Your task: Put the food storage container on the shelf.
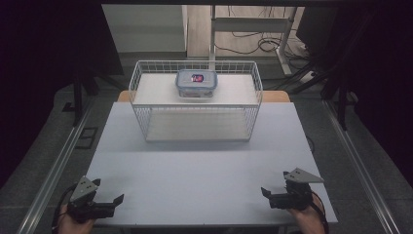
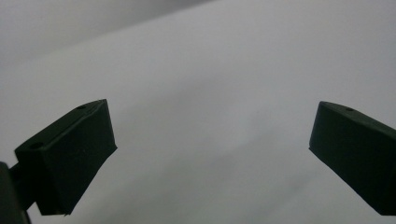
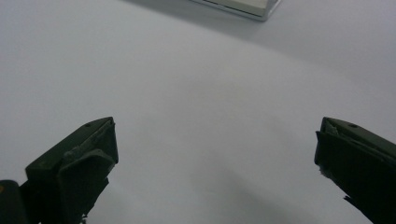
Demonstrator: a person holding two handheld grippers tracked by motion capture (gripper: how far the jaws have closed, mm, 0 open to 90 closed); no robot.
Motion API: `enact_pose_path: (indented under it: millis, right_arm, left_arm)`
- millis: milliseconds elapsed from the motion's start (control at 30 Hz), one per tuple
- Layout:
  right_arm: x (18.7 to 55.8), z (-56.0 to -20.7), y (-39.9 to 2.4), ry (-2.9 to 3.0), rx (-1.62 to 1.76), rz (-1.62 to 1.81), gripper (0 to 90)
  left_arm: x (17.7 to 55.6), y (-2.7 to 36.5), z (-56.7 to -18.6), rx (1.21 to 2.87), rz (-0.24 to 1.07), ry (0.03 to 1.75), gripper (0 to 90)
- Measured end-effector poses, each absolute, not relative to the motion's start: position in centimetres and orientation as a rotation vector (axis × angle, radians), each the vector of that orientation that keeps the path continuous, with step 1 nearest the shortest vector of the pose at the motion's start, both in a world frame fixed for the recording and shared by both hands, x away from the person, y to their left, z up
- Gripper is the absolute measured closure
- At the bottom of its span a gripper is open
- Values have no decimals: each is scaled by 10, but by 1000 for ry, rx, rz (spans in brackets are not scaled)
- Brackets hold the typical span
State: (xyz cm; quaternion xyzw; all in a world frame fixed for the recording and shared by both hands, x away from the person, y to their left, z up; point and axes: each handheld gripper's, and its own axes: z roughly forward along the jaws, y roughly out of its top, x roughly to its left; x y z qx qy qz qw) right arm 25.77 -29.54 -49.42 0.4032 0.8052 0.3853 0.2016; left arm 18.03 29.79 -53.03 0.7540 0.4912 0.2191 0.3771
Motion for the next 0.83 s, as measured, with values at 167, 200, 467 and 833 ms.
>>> enact_pose_path:
  millis: [167,200,467,833]
  right_arm:
    - [254,-498,-306,2239,1159,1055,0]
    - [254,-498,-308,2238,1164,1049,0]
    - [251,-503,-319,2246,1195,1017,0]
    - [254,-511,-319,2308,1216,957,0]
  left_arm:
    - [177,304,-533,1935,577,1277,0]
    - [176,304,-534,1940,587,1281,0]
    - [176,309,-540,1967,591,1318,0]
    - [181,311,-552,2002,492,1385,0]
